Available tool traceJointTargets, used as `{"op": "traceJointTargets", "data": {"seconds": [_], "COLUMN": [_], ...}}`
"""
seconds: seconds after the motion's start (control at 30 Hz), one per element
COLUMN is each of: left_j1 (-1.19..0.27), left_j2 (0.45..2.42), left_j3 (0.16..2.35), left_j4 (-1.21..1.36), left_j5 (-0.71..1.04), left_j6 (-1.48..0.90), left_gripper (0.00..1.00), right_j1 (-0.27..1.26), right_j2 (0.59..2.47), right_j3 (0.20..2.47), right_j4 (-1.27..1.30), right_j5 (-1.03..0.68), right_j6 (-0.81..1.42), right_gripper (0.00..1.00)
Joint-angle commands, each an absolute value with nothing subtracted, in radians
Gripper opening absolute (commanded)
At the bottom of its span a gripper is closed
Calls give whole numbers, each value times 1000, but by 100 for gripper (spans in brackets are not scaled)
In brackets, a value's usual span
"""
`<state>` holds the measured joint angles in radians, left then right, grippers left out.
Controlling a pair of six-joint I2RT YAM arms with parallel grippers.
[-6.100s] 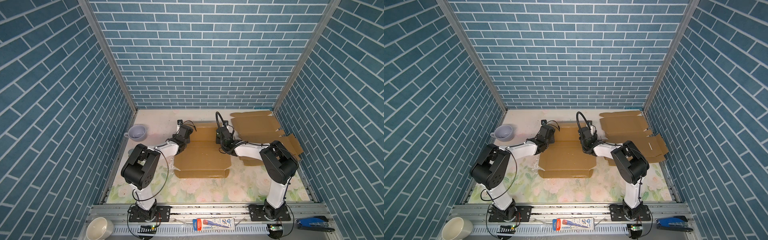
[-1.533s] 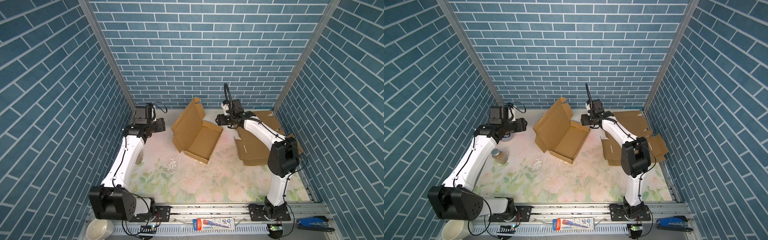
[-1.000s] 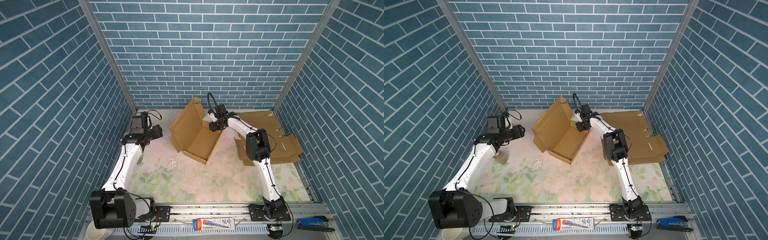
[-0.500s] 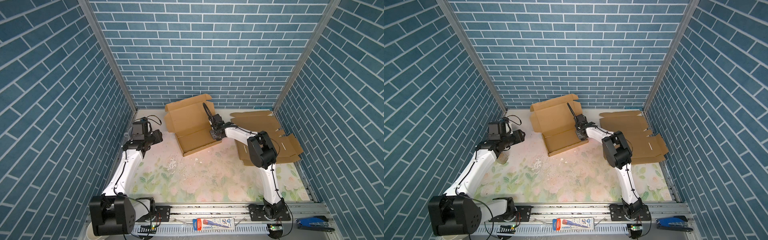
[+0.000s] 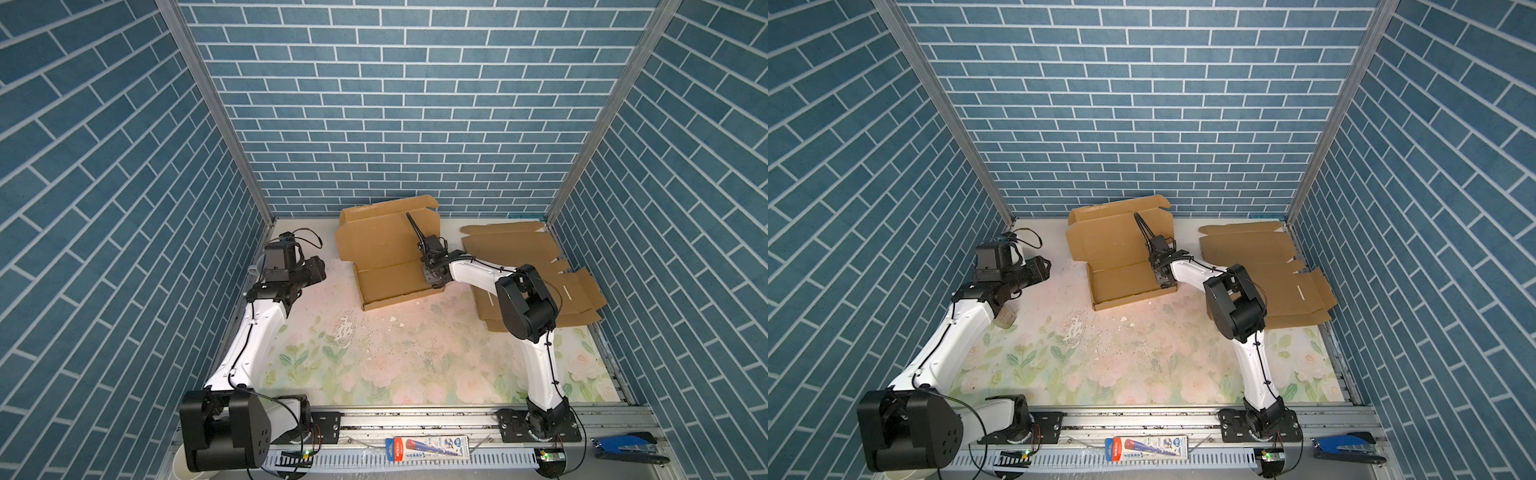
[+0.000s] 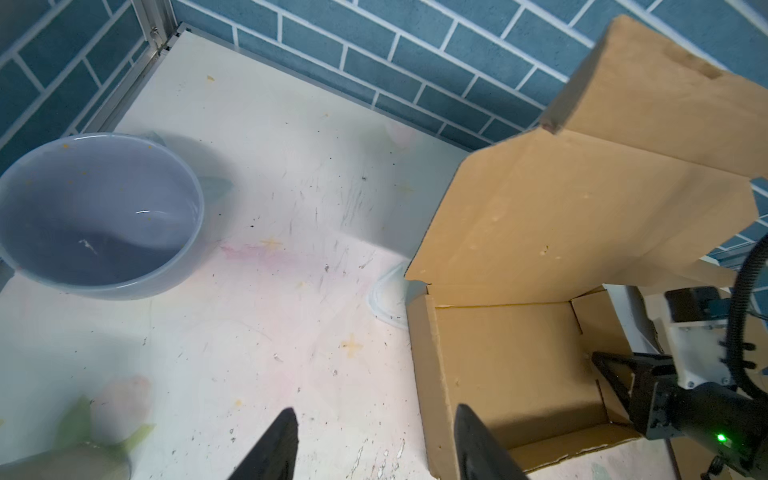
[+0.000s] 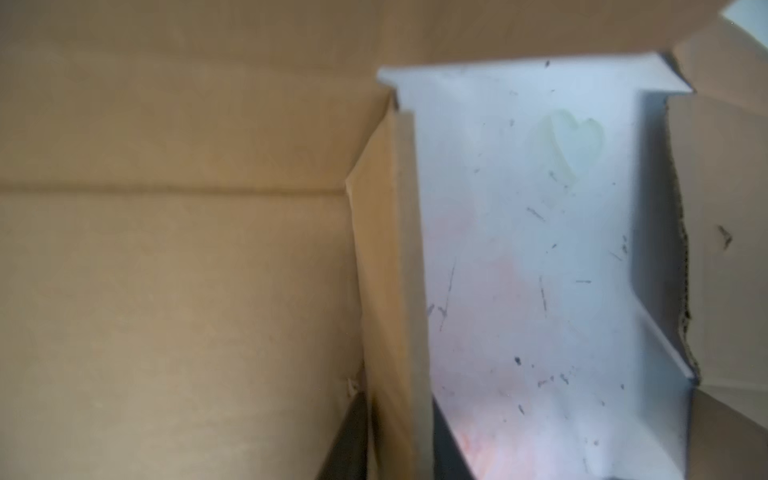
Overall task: Fold the paper box
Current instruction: 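Release the box and raise both grippers above its upright lid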
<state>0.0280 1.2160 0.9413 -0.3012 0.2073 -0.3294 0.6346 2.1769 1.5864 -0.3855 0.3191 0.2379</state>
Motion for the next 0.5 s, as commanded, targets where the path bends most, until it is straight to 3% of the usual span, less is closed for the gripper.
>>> {"op": "traceJointTargets", "data": {"seconds": [0.0, 0.23, 0.47], "left_j1": [34, 37, 55], "left_j2": [1241, 1364, 1469], "left_j3": [922, 1024, 1144], "left_j4": [-241, -239, -232], "left_j5": [266, 368, 505], "left_j6": [-301, -218, -108], "left_gripper": [64, 68, 69], "right_j1": [620, 530, 370], "right_j2": [2116, 1961, 1877], "right_j3": [1584, 1535, 1612], "right_j4": [-443, -376, -396], "right_j5": [229, -55, -404], "right_j6": [301, 295, 205], "right_gripper": [37, 63, 67]}}
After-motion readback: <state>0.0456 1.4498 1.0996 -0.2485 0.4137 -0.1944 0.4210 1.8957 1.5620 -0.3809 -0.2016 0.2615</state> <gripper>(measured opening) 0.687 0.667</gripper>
